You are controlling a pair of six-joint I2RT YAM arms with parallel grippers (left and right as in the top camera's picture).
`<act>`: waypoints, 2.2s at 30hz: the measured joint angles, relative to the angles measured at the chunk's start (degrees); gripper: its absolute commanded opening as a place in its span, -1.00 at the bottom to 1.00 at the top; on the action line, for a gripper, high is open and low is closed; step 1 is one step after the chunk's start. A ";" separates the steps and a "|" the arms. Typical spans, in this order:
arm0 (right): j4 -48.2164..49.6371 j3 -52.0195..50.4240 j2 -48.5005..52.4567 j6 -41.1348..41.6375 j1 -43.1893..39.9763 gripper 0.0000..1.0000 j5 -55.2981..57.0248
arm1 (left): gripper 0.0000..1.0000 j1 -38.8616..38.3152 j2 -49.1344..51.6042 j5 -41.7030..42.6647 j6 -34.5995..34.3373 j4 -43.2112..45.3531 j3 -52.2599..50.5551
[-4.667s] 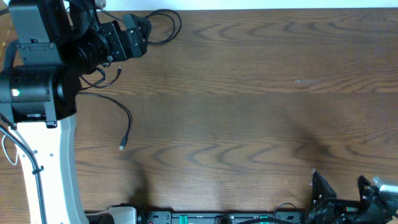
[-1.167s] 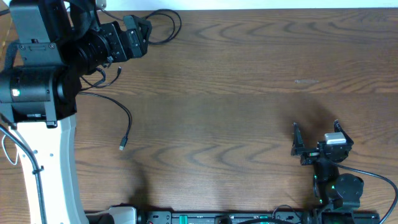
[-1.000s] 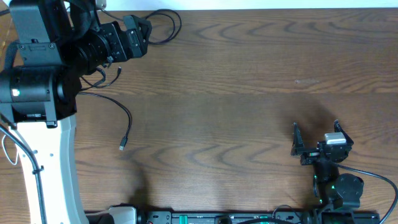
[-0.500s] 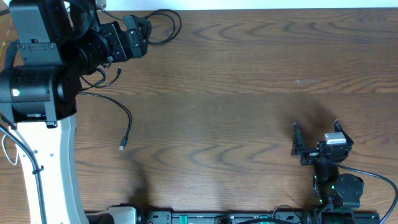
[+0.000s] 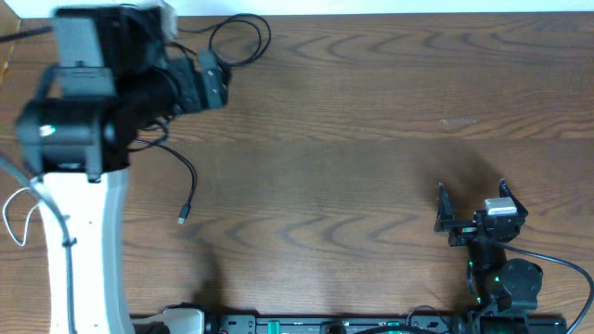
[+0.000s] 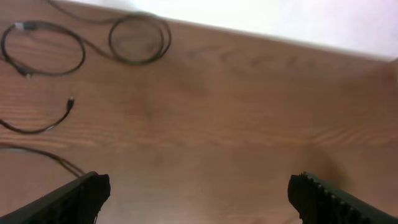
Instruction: Untangle cables
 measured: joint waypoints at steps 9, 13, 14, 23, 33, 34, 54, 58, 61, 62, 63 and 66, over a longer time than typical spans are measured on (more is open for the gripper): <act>0.00 0.00 0.00 0.00 0.00 0.99 0.04 | 0.94 -4.46 -6.71 -2.71 7.72 6.38 -23.89; 0.00 0.00 0.02 0.00 0.00 0.99 0.09 | 0.94 -4.46 -14.93 -4.07 8.76 6.29 -30.05; 0.02 0.00 0.00 0.00 0.00 0.99 0.11 | 0.94 -4.46 -17.66 -4.52 9.62 6.29 -31.56; -0.02 -0.02 0.00 0.00 0.00 0.99 0.22 | 0.94 -4.46 -37.99 -4.11 17.51 13.86 -48.26; -0.02 -0.02 0.00 0.00 0.00 0.99 0.22 | 0.94 -4.46 -44.65 1.84 18.97 33.90 -64.02; 0.00 -0.02 0.00 0.00 0.00 0.98 0.20 | 0.94 -4.46 -45.53 2.49 18.95 36.61 -66.03; 0.00 -0.02 0.00 0.00 0.00 0.99 0.22 | 0.94 -1.88 -68.26 4.44 19.12 61.07 -94.36; 0.00 -0.02 0.00 0.00 0.00 0.99 0.22 | 0.94 -0.09 -73.20 4.44 19.12 62.34 -98.84; 0.00 -0.02 0.00 0.00 0.00 0.98 0.22 | 0.94 1.33 -76.39 4.44 19.10 62.45 -100.98; -0.02 -0.02 0.00 0.00 0.00 0.99 0.22 | 0.94 1.77 -77.20 4.44 19.10 62.42 -101.42; -0.02 -0.02 0.00 0.00 0.00 0.99 0.22 | 0.94 2.36 -78.12 4.44 19.12 62.55 -101.92; -0.02 0.00 0.00 0.00 0.00 0.98 0.22 | 0.94 3.72 -79.58 4.44 19.08 63.73 -102.99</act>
